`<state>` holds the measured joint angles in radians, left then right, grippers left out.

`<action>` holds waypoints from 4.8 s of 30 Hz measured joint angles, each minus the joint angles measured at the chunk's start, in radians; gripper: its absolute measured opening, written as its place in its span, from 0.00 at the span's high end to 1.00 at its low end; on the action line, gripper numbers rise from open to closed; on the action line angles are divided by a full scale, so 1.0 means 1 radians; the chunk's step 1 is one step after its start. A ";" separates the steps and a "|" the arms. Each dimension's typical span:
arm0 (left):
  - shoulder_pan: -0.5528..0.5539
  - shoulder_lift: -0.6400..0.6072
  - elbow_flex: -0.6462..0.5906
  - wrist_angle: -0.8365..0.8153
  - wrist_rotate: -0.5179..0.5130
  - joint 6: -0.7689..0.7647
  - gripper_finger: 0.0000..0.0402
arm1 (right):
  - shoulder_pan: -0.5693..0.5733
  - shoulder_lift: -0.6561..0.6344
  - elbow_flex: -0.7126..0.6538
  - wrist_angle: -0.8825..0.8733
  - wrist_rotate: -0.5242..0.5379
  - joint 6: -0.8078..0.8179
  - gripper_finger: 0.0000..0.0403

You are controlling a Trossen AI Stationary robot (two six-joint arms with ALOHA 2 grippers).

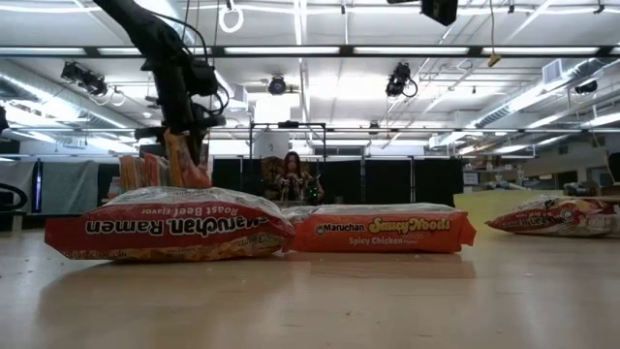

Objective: Sort Maruchan noodles
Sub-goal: Put the orange noodle pack into the green bin

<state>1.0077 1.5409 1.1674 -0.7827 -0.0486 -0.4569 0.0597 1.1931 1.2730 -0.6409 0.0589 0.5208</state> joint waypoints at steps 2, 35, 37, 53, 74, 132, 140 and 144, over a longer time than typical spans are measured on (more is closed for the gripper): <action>0.000 0.000 -0.017 -0.001 -0.022 -0.037 0.66 | -0.001 -0.001 -0.016 0.016 0.000 0.013 0.61; 0.016 0.023 0.054 -0.147 -0.292 0.039 0.48 | 0.102 -0.001 -0.026 0.021 0.030 0.071 0.61; 0.006 0.023 0.123 -0.194 -0.249 0.064 0.48 | 0.095 -0.001 -0.026 0.021 0.030 0.050 0.61; -0.749 -0.305 0.150 -0.261 0.048 0.261 0.48 | 0.181 0.014 -0.110 -0.076 0.267 0.029 0.61; -1.583 -0.271 0.012 0.096 -0.071 -0.394 0.48 | 0.442 0.547 -0.142 -0.202 0.300 -0.168 0.48; -1.252 0.638 0.497 -0.281 -0.378 -0.844 0.46 | 0.542 0.333 0.042 -0.318 0.335 0.290 0.50; -1.287 0.640 0.541 -0.340 -0.312 -0.923 0.54 | 0.542 0.332 0.042 -0.319 0.332 0.287 0.50; -1.317 0.640 0.596 -0.363 -0.343 -0.934 0.55 | 0.543 0.332 0.042 -0.319 0.332 0.262 0.50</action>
<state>-0.3097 2.1811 1.7636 -1.1460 -0.3918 -1.3905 0.6029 1.5253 1.3151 -0.9594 0.3904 0.7827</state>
